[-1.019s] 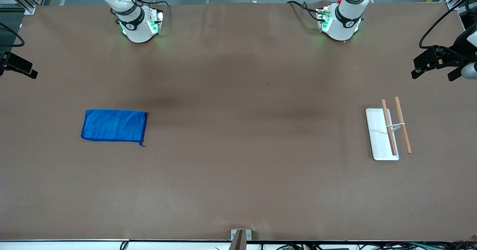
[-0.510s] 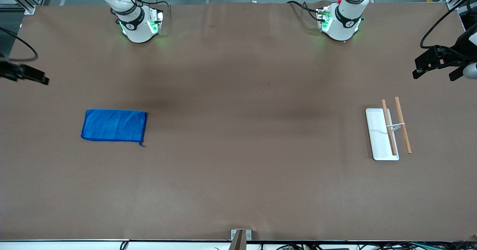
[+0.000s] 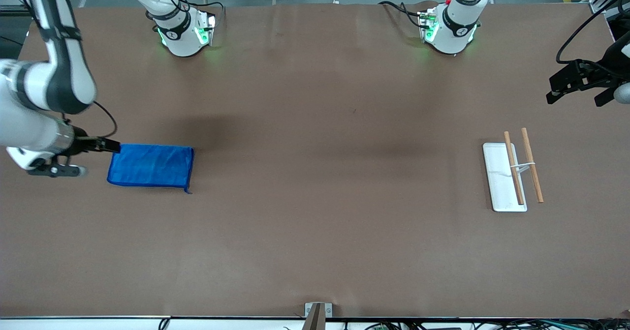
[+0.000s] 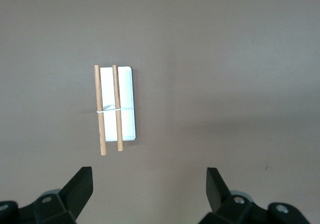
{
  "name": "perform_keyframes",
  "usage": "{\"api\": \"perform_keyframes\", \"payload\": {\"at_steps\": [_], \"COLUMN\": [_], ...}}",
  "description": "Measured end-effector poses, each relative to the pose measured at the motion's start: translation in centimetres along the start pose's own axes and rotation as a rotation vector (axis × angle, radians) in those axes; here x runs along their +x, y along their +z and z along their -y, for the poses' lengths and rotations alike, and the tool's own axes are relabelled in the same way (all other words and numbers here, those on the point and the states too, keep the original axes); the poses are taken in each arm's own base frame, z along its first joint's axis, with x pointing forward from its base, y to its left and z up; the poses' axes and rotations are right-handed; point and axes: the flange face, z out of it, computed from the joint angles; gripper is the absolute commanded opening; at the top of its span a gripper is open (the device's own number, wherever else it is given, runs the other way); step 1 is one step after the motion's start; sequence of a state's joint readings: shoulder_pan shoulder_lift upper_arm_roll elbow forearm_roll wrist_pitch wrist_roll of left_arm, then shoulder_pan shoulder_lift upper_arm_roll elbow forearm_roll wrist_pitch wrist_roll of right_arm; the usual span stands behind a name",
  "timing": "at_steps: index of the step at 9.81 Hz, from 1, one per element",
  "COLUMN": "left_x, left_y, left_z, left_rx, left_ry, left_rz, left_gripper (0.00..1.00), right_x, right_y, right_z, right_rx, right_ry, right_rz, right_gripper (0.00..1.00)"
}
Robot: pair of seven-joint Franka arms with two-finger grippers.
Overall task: Right arm passes towel to left arm to hang
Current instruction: 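Lower the right gripper and grasp the blue towel's edge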
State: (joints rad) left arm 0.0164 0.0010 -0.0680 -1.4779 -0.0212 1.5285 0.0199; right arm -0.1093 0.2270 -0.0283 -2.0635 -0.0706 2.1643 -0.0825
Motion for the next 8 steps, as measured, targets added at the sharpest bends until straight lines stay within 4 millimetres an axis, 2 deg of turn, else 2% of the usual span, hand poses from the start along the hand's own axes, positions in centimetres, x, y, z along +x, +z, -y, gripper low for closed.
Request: {"api": "perform_keyframes", "payload": {"at_steps": [2,4,7,8], "left_x": [0.1,0.3,0.9,1.1], "left_y": [0.3,0.6,1.9,2.2], "left_z": [0.0,-0.1,-0.4,-0.6], "left_rx": [0.000,-0.001,-0.003,-0.004], "left_ry": [0.001,0.002,0.009,0.012], "left_rz": [0.006,0.012,0.034,0.039], "left_gripper": [1.00,1.00,1.00,1.00], "right_x": [-0.9,-1.4,-1.8,-1.7], "right_y": [6.0,10.2,13.5,14.1], "right_z": [0.6,0.7,1.0,1.1], "right_rx": [-0.002,0.001,0.003,0.004], "right_ry": [-0.015,-0.014,-0.017,-0.019], "right_rz": [-0.048,-0.081,-0.097,-0.102], "right_gripper": [1.00,1.00,0.97,0.70]}}
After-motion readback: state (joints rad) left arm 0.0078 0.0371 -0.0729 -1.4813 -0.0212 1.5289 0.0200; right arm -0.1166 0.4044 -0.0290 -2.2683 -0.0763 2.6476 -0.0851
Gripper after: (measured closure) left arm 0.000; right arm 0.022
